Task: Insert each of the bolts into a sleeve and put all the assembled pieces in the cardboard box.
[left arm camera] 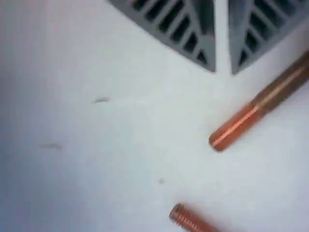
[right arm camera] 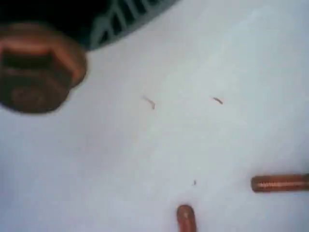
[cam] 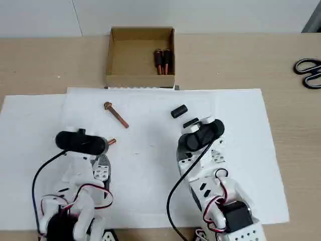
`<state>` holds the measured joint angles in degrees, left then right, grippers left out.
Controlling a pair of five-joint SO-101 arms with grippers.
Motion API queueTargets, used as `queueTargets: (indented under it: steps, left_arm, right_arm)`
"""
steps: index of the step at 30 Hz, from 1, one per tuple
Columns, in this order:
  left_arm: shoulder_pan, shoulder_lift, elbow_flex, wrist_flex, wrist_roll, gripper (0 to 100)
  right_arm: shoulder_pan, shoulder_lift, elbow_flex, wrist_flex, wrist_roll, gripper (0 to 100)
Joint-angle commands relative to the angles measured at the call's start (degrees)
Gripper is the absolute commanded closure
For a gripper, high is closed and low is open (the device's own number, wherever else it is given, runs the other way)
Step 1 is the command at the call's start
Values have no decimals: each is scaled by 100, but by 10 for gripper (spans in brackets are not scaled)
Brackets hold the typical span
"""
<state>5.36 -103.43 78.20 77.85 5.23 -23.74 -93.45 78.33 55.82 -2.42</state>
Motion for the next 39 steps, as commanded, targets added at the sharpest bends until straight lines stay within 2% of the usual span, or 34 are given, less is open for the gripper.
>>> queueTargets:
  steps: [1, 6, 11, 21, 28, 31, 39]
  left_arm:
    - [-35, -53, 488, -484, -26, 994]
    - [-35, -53, 1270, -1143, -26, 994]
    - [-35, -53, 1420, -1433, -26, 994]
    - [-44, -53, 1429, -1468, -18, 994]
    - [-185, -53, 1429, -1468, 26, 994]
    - [-202, -53, 1429, -1468, 26, 994]
    - [-211, -53, 1429, -1468, 26, 994]
  right_arm:
    - [92, 462, -765, 4, -79, 996]
    - [101, 2149, -2180, -22, -422, 996]
    - [312, 3960, -4009, -57, -413, 996]
    - [585, 7855, -7921, -119, -413, 995]
    - [541, 10404, -10013, -1086, -404, 995]
    - [488, 11371, -10690, -1323, -123, 995]
    - [400, 13376, -12211, -2053, 44, 995]
